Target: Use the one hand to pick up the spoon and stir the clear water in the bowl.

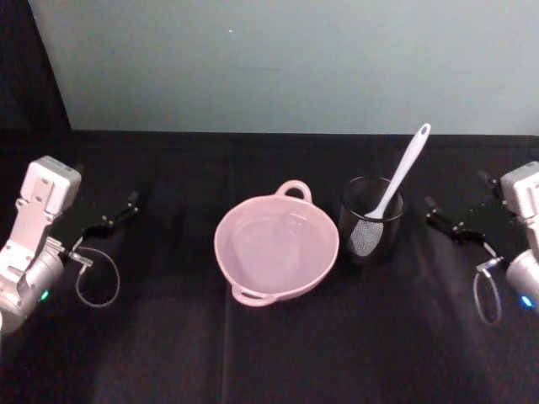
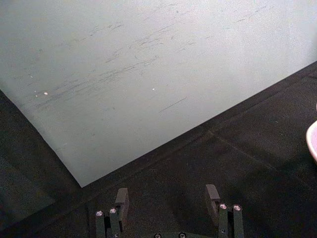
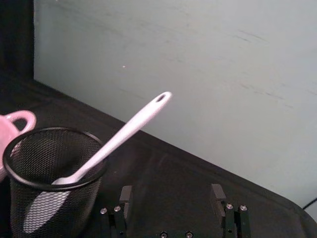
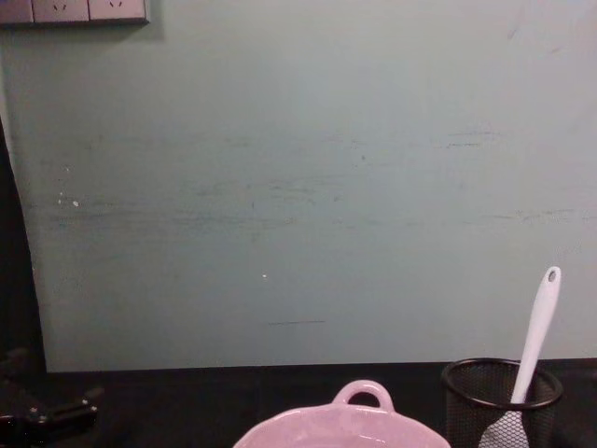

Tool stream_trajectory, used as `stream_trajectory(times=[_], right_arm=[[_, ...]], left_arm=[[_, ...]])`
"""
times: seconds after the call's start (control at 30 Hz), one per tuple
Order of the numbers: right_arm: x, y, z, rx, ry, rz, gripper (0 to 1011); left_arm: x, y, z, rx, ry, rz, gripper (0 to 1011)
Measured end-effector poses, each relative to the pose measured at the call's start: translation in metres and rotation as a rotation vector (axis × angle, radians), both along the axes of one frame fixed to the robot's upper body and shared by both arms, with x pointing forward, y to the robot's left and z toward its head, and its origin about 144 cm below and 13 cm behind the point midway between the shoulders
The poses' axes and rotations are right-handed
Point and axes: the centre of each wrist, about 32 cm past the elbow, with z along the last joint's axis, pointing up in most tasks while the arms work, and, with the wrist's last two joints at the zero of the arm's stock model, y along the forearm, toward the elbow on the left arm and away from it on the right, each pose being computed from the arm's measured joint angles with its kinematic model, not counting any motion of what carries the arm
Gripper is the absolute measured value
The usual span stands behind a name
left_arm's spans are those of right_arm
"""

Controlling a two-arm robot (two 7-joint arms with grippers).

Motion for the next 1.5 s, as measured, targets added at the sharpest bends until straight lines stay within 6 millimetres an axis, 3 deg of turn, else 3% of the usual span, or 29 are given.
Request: stream_trajectory(times=[0.37,0.67,1.03,1.5], right_arm=[[-0.011,-0.021,0.039,0.309,0.111,0.035,1002],[0.002,-0.019,0.059,0.586,0.276,0.081,1002],[0.036,-0.007,0.054,0.779,0.392,0.119,1002],[0.064,0.005,0.044,0.805,0.397,0.149,1002]], left_arm=[[0.000,0.000,0.000,0.000,0.000,0.000,1011],[0.000,0.000,0.000,0.000,0.000,0.000,1011],[0.000,0.000,0.000,0.000,0.000,0.000,1011],[0.000,0.000,0.000,0.000,0.000,0.000,1012]])
